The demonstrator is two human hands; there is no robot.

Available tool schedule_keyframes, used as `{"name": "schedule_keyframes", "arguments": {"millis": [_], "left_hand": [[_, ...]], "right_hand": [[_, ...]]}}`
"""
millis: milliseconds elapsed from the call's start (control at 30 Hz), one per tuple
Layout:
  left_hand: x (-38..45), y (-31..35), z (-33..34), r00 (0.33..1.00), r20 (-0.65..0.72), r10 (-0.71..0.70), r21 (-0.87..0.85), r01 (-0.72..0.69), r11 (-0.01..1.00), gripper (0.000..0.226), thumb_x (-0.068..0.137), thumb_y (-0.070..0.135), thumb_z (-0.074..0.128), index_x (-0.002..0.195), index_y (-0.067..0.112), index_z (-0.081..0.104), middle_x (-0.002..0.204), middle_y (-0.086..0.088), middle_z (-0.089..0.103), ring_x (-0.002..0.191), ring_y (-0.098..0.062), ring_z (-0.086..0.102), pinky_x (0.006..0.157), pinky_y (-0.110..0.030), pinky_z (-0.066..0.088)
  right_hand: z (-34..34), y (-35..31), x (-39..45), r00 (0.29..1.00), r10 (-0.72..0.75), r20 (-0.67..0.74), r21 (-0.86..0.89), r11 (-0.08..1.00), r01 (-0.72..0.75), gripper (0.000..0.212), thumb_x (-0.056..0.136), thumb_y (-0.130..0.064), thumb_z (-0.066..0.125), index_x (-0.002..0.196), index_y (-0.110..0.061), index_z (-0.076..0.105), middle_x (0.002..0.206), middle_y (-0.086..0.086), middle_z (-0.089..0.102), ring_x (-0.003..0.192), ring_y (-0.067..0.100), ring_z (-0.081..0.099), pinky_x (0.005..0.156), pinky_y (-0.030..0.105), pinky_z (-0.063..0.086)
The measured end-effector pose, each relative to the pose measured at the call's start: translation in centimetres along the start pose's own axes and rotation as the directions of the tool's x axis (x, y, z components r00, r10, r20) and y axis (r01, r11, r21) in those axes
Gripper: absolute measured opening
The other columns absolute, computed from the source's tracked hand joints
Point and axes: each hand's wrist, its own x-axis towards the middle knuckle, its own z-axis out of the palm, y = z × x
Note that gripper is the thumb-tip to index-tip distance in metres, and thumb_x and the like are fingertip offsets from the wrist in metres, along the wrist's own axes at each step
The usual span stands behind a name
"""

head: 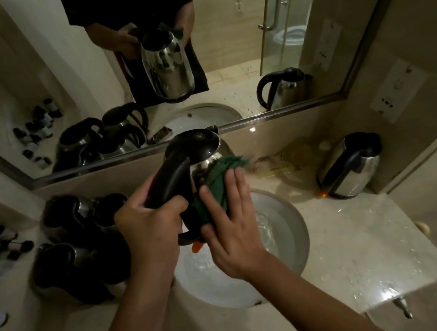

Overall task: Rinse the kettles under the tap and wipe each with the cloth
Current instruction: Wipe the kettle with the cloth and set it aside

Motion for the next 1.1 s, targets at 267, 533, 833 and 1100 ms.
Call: {"name": "schedule_keyframes", "arguments": {"millis": [267,533,833,1100], "left_hand": [[-0.3,0.3,-0.2,0.995,-0.006,-0.095,-0.068,0.094,0.993,0.056,0.072,-0.022,0.059,0.095,0.024,0.082,0.053,-0.007,0.047,0.042,-0.016,0.037,0.040,-0.023,0.030],[-0.3,1.7,0.2,0.998,0.048,-0.040,-0.086,0.044,0.995,0.050,0.074,-0.018,0.062,0.095,0.024,0.081,0.058,-0.011,0.045,0.042,-0.020,0.038,0.041,-0.025,0.033],[-1.6,3.2,-0.4,0.990,0.138,0.012,-0.054,-0.005,0.999,0.054,0.073,-0.022,0.060,0.107,0.016,0.077,0.046,-0.009,0.038,0.038,-0.022,0.034,0.042,-0.024,0.033],[-1.5,2.9,-0.1,0.985,0.168,-0.035,-0.085,0.050,0.995,0.052,0.071,-0.022,0.058,0.105,0.013,0.078,0.046,-0.008,0.035,0.037,-0.020,0.031,0.042,-0.024,0.028]], "right_hand": [[-1.3,-1.4,5.8,0.986,0.096,-0.133,0.032,0.995,-0.092,0.060,0.109,-0.045,0.027,0.160,-0.016,0.038,0.172,0.011,0.029,0.162,0.031,0.018,0.126,0.059,0.024],[3.0,2.9,-7.4,0.995,-0.098,-0.002,-0.221,0.971,0.095,0.069,0.110,-0.034,0.038,0.169,-0.024,0.006,0.177,0.005,-0.008,0.162,0.039,-0.003,0.127,0.065,0.016],[-2.4,2.1,1.2,0.542,0.822,0.172,0.839,0.166,-0.518,0.038,0.105,-0.036,0.047,0.136,-0.025,0.065,0.134,0.005,0.069,0.133,0.029,0.062,0.106,0.043,0.055],[-2.0,3.6,1.6,0.602,0.561,0.568,0.813,-0.496,-0.305,0.075,0.113,-0.019,0.005,0.102,0.006,0.075,0.092,0.021,0.075,0.087,0.032,0.076,0.080,0.042,0.064]]}}
